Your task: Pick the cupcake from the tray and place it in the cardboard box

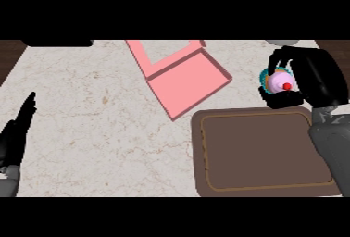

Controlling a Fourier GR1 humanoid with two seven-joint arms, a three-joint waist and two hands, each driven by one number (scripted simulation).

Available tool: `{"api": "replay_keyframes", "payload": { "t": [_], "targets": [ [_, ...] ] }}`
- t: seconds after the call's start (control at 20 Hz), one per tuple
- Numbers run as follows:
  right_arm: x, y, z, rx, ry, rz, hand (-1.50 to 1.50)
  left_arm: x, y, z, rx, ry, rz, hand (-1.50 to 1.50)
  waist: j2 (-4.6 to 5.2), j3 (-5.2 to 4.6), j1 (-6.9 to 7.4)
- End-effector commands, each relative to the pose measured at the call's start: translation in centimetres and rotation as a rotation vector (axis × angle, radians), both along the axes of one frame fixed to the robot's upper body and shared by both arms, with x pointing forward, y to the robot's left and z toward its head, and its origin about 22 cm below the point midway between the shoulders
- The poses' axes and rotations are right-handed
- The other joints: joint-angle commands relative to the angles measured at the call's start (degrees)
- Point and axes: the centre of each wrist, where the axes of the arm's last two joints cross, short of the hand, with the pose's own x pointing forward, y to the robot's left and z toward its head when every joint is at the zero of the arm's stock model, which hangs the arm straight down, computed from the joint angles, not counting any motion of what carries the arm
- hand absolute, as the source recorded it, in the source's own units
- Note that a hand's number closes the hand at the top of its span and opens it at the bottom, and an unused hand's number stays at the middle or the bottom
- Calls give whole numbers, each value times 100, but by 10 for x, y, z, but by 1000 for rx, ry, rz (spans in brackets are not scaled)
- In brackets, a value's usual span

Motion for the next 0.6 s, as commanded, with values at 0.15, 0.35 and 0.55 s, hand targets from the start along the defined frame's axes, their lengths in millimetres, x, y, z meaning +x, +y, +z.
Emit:
{"api": "replay_keyframes", "payload": {
  "t": [0.15,0.35,0.55],
  "targets": [
    [30,53,38,185,17,58,150,15,-6,6,-4,7,-6,0,33,1,57],
    [56,94,44,220,38,41,150,5,-17,-1,-14,7,-14,0,35,2,114],
    [83,109,46,327,86,12,150,4,-12,5,-10,-7,-22,0,52,3,166]
  ]
}}
